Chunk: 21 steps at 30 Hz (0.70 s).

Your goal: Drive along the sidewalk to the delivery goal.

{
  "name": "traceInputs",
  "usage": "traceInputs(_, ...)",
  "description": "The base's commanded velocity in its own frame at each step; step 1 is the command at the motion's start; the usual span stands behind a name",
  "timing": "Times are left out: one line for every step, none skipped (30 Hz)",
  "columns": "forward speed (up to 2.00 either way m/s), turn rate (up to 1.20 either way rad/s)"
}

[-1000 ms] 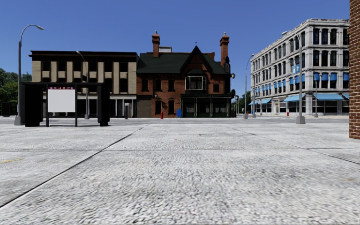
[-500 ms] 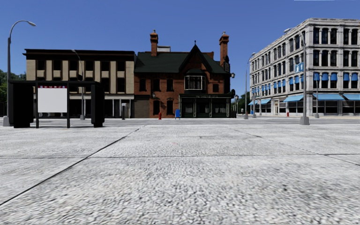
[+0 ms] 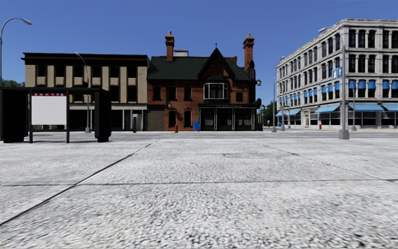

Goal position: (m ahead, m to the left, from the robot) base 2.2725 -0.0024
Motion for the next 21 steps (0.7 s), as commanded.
traceInputs(1.05,0.00)
traceInputs(1.05,0.00)
traceInputs(1.05,0.00)
traceInputs(1.05,0.00)
traceInputs(1.05,0.00)
traceInputs(1.05,0.00)
traceInputs(1.05,0.00)
traceInputs(1.05,0.00)
traceInputs(1.05,0.00)
traceInputs(1.06,0.00)
traceInputs(1.06,0.00)
traceInputs(1.06,0.00)
traceInputs(1.08,0.00)
traceInputs(1.11,0.00)
traceInputs(1.13,0.00)
traceInputs(1.13,0.00)
traceInputs(1.14,0.00)
traceInputs(1.15,0.00)
traceInputs(1.15,0.00)
traceInputs(1.15,0.00)
traceInputs(1.15,0.00)
